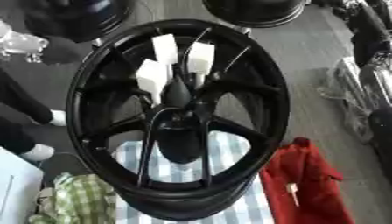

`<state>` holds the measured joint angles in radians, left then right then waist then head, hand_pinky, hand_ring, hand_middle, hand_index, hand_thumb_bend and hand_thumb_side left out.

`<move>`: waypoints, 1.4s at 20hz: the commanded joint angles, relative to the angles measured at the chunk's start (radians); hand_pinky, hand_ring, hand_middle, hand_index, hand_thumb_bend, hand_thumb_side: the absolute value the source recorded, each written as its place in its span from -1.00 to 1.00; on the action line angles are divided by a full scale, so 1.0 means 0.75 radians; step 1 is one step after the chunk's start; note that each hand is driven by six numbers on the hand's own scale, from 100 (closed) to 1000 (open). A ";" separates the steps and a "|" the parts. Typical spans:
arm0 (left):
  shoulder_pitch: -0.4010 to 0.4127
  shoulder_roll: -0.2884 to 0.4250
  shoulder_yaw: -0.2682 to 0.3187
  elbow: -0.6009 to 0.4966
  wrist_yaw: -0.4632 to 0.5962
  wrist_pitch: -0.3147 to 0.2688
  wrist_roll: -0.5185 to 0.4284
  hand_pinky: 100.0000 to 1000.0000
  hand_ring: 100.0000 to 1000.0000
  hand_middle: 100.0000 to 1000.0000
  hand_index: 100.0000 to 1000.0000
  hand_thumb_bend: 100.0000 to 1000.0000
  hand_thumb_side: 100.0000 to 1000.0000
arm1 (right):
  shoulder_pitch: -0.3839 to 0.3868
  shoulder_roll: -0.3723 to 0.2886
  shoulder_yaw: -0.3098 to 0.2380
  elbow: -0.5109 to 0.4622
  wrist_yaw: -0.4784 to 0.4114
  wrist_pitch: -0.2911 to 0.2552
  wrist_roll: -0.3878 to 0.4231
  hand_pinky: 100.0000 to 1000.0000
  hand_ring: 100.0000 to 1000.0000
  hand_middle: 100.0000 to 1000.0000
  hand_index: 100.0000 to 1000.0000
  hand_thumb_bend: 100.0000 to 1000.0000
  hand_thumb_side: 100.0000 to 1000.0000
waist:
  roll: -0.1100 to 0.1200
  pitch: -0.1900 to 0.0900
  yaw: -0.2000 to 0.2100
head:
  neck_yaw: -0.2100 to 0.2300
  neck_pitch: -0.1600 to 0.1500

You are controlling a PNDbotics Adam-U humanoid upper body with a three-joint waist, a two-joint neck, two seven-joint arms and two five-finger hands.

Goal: Pull the pin out of the wheel hub.

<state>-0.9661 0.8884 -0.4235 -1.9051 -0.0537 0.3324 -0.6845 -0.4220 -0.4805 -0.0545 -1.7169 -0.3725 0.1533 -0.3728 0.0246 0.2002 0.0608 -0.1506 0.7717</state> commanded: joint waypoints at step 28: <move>-0.132 -0.144 -0.176 0.142 -0.316 -0.092 0.021 0.31 0.34 0.52 0.66 0.08 -0.49 | -0.015 -0.007 0.005 -0.004 0.012 0.005 0.017 0.71 0.39 0.49 0.53 -0.26 -0.28 | 0.010 -0.020 -0.009 | 0.008 -0.002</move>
<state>-1.0535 0.7556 -0.5645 -1.7831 -0.2980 0.2569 -0.6857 -0.4220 -0.4707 -0.0481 -1.7112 -0.3723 0.1591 -0.3623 0.0336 0.2003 0.0551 -0.1462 0.7718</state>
